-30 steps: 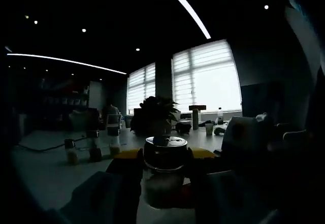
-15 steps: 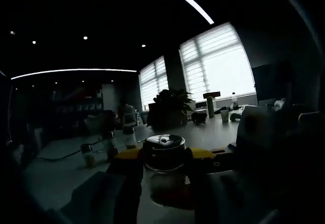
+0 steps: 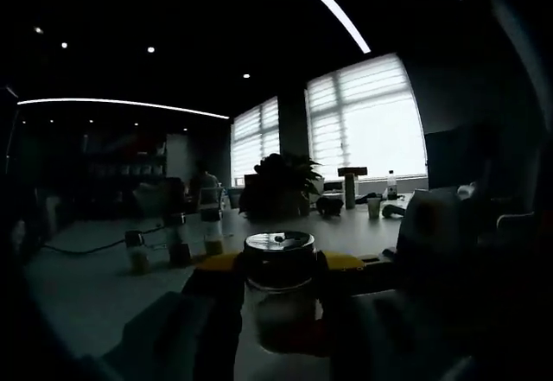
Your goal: Rotate the seasoning bottle until the label or dispensing opening points toward the visible target arrow and the bottle remains upright within the marked orientation range
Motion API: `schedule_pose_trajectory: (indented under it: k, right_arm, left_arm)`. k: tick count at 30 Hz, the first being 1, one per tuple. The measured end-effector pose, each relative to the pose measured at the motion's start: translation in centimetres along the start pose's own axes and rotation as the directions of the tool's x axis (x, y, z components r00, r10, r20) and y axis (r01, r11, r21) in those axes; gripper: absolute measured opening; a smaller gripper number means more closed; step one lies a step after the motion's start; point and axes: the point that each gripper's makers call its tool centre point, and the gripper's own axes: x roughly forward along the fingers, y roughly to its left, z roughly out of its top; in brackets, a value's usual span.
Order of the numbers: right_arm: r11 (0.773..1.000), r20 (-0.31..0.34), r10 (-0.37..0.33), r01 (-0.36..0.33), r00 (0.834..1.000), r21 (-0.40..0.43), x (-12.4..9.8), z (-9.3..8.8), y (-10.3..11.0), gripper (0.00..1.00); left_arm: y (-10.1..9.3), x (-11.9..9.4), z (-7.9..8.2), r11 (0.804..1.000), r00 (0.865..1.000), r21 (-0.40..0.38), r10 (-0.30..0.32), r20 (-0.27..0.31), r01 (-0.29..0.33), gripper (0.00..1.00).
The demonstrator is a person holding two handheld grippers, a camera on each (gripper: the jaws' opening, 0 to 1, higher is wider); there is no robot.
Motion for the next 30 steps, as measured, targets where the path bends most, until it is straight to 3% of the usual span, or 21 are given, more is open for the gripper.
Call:
schedule_pose_trajectory:
  k: [20, 25, 30]
  right_arm:
    - [1.000, -0.032, 0.017, -0.017, 0.999, -0.011, -0.2, -0.5, -0.4, 0.48]
    - [0.999, -0.037, 0.043, -0.044, 0.998, -0.020, -0.2, -0.5, 0.0, 0.61]
    - [0.998, -0.038, 0.058, -0.059, 0.998, -0.024, 0.0, -0.6, 0.2, 0.67]
  left_arm:
    - [6.8, 0.1, -2.2, 0.998, 0.997, 0.010, 0.068, -0.040, -0.068, 0.35]
    - [8.8, -0.3, -2.6, 0.997, 0.996, 0.000, 0.077, -0.044, -0.077, 0.35]
    - [10.7, -0.6, -2.9, 0.997, 0.996, -0.011, 0.082, -0.043, -0.083, 0.35]
